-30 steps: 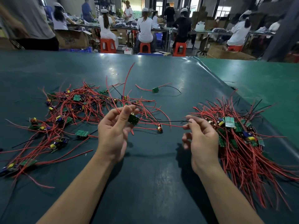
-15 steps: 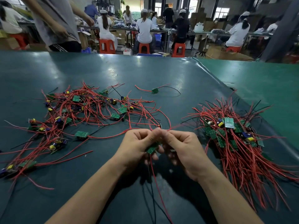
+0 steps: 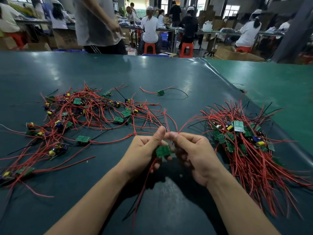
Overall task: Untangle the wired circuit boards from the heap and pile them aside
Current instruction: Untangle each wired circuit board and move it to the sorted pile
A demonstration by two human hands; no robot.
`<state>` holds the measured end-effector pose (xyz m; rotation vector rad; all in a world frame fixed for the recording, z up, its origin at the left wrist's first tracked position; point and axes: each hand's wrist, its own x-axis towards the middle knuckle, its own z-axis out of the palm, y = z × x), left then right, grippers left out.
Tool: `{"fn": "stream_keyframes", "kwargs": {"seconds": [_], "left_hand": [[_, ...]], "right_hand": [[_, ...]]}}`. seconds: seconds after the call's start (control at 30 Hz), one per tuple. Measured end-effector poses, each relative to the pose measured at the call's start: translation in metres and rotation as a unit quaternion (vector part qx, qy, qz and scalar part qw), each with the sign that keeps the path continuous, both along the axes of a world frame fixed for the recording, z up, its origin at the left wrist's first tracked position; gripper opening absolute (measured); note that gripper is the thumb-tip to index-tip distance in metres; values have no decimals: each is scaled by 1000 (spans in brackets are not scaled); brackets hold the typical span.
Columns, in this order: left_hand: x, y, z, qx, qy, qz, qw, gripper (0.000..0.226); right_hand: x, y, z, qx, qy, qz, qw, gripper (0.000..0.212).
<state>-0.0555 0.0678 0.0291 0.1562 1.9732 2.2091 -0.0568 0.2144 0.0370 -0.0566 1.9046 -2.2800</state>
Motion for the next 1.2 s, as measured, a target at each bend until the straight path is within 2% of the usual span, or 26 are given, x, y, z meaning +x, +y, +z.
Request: {"fn": "stream_keyframes", "kwargs": {"seconds": [0.13, 0.27, 0.4, 0.5, 0.53, 0.67, 0.77, 0.9, 1.0, 1.1, 1.2], "left_hand": [[-1, -3, 2, 65, -14, -49, 997, 33], [-7, -2, 1, 98, -76, -13, 992, 29], [-7, -6, 3, 99, -58, -31, 993, 30], [-4, -5, 1, 100, -15, -20, 995, 19], [-3, -4, -1, 78, 5, -2, 997, 14], [0, 0, -4, -23, 73, 44, 996, 8], [-1, 1, -2, -31, 74, 47, 996, 12], [-2, -1, 0, 29, 30, 24, 999, 17], [-2, -5, -1, 42, 18, -14, 999, 14], [-2, -9, -2, 61, 7, -37, 997, 15], [-3, -13, 0, 118, -16, -39, 992, 15]], "right_hand": [[-5, 5, 1, -160, -52, 0, 986, 15], [-6, 5, -2, -221, -53, 30, 973, 11], [-8, 3, -4, -203, -40, -15, 978, 18], [-7, 2, -5, -135, -47, -3, 990, 46], [-6, 0, -5, -104, -41, 4, 994, 48], [-6, -3, -10, -46, -16, -27, 998, 21], [-7, -3, -11, -21, -2, -55, 998, 11], [-11, 4, -6, -53, 19, -129, 990, 12], [-17, 15, -3, -105, 25, -192, 975, 13], [-19, 17, -5, -114, 45, -228, 966, 14], [-21, 20, -4, -147, 51, -265, 952, 19]]}}
